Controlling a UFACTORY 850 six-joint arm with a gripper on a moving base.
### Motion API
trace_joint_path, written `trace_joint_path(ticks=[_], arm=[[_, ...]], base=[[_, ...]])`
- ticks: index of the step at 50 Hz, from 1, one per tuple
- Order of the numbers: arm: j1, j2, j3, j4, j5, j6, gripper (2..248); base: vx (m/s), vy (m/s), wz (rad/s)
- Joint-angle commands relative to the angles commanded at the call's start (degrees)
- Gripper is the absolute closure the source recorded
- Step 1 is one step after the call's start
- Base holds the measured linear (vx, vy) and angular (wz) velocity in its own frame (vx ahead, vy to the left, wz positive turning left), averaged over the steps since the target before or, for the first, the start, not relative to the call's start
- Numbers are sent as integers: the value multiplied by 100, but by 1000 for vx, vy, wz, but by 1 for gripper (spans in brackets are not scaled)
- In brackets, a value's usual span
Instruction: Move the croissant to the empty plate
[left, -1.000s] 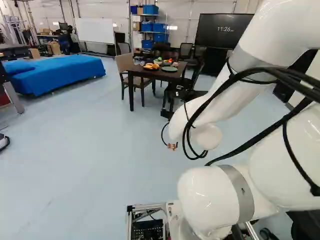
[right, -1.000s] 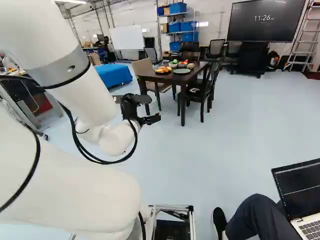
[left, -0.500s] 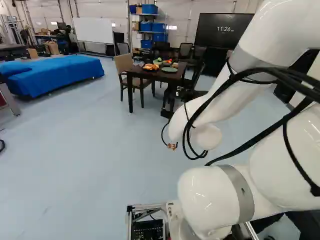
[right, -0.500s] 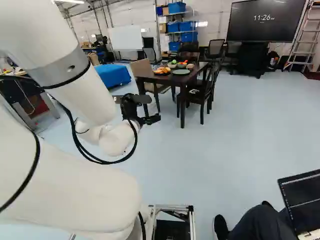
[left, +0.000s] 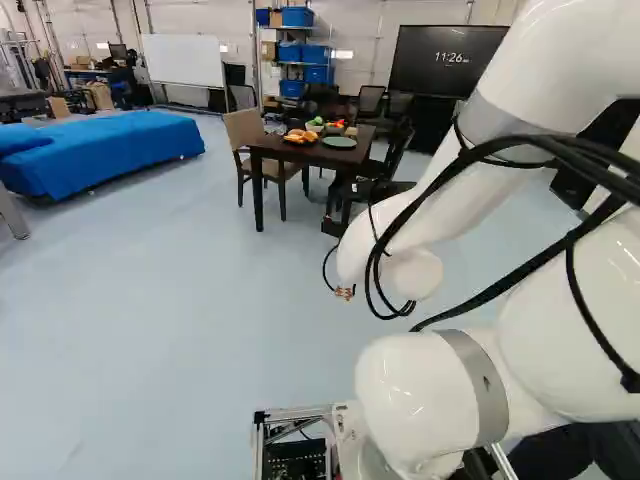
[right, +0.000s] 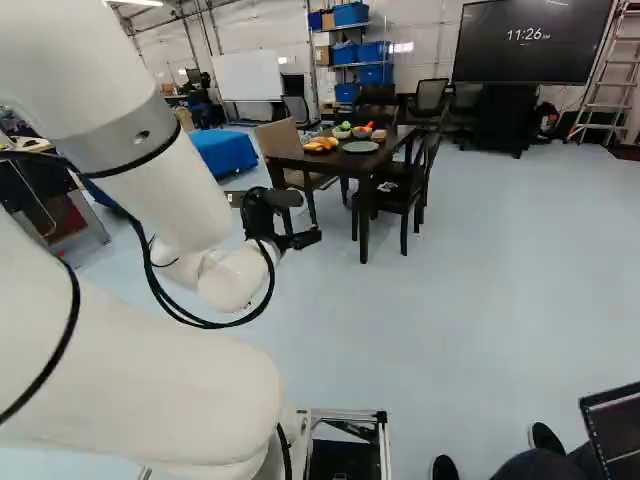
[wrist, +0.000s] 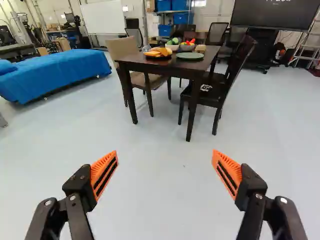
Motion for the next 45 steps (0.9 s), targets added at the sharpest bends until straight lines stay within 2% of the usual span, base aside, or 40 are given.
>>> trace_joint_path(ticks=[45], arm=[[0, 0, 0, 0, 0, 0, 3]], base=[[176, 31, -17]])
